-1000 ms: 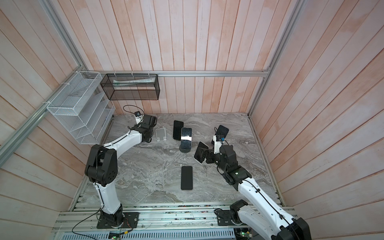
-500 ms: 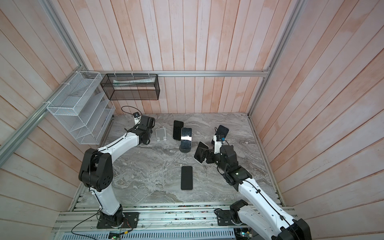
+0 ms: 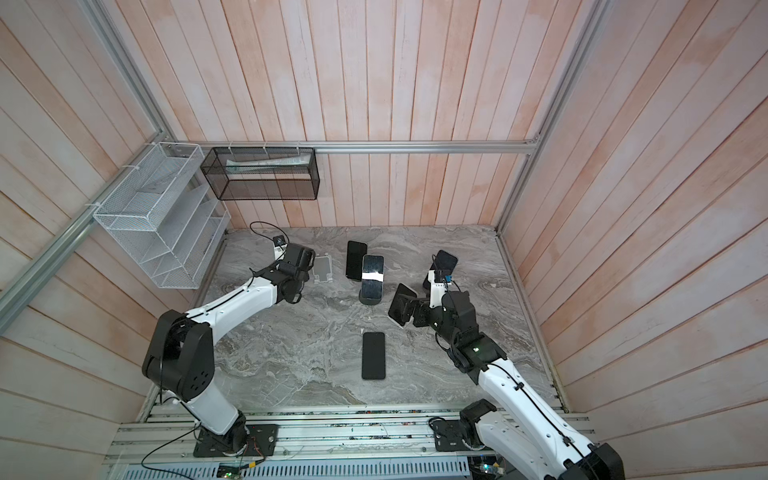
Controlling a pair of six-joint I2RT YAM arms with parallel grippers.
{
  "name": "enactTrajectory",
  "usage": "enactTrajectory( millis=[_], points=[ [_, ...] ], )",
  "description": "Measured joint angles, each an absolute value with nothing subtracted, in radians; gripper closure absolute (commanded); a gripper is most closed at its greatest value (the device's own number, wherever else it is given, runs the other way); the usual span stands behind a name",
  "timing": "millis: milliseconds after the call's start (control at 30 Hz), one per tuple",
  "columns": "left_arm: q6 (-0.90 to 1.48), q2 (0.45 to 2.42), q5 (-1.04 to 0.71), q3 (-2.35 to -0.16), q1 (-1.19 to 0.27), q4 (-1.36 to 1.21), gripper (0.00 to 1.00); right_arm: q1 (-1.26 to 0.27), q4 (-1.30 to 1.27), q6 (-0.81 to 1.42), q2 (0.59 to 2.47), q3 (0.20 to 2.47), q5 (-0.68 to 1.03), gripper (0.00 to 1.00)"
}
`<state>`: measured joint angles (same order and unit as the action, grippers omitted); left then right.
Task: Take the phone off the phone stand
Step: 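Carry the green-edged phone toward the robot and lower it beside the purple-edged phone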
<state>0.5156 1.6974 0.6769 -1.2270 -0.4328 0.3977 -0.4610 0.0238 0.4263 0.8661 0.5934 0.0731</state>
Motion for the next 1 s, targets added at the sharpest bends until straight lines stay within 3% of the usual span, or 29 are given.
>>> enactTrajectory(
  millis=[1000],
  points=[
    [0.623, 1.506, 0.555, -1.054, -0.724, 0.652, 0.34, -0.461, 0.079, 0.486, 0.782, 0.595, 0.041, 0.05]
  ],
)
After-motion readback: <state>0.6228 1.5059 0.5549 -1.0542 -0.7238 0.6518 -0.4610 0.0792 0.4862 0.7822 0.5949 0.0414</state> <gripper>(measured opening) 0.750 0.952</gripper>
